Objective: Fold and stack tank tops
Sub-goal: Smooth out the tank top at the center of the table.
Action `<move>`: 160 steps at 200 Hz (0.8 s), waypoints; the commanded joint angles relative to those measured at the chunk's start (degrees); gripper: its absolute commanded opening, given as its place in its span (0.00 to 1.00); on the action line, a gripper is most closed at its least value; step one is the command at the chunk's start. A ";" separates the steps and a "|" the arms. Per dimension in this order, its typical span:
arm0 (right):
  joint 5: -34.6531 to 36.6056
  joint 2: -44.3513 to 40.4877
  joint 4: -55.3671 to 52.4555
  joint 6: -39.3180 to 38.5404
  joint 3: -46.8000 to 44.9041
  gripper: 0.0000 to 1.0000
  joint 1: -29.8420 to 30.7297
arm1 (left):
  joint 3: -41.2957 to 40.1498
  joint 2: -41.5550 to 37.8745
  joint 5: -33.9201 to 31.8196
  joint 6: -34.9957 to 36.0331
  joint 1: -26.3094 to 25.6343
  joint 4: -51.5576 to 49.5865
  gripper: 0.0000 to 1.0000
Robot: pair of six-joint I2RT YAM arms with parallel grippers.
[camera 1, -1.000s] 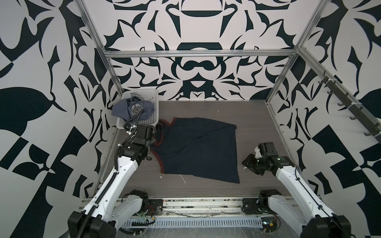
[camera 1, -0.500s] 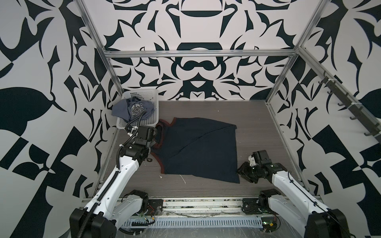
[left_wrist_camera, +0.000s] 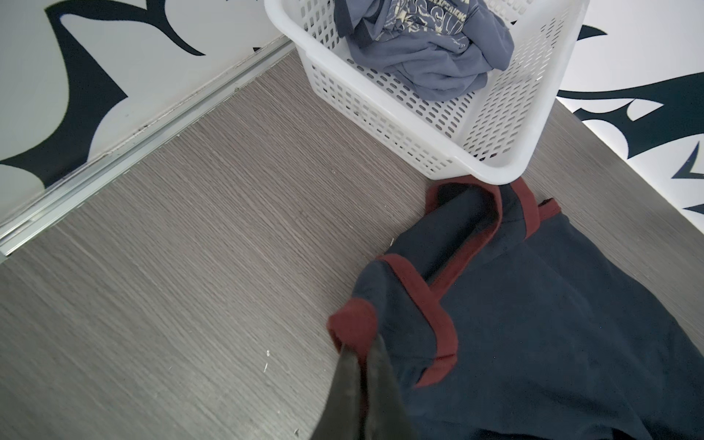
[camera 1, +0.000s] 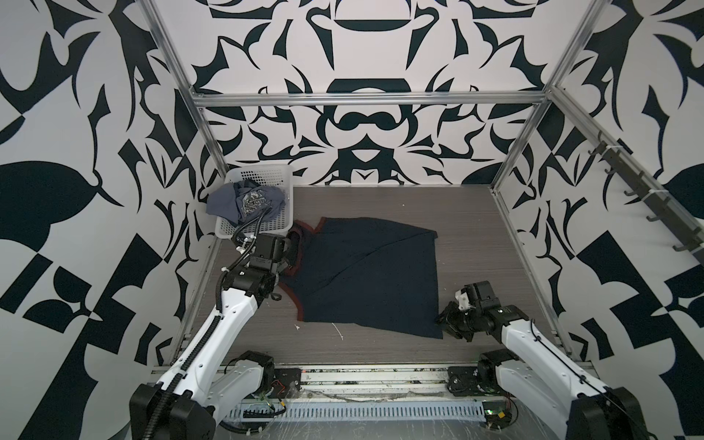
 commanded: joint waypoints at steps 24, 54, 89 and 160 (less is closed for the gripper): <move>-0.77 -1.94 -0.93 0.94 2.18 0.22 0.74 | -0.90 0.34 -0.17 -0.29 0.23 -0.41 0.00; -1.28 -1.62 0.42 1.90 1.63 0.22 1.76 | -0.98 0.35 -0.02 -0.41 0.31 -0.29 0.00; -1.10 -2.72 0.39 2.17 2.44 0.22 3.09 | -1.18 0.65 -0.01 -0.36 0.23 -0.16 0.00; -0.23 -3.05 0.42 2.56 3.94 0.35 6.13 | -1.18 1.47 0.46 -0.57 0.23 0.19 0.00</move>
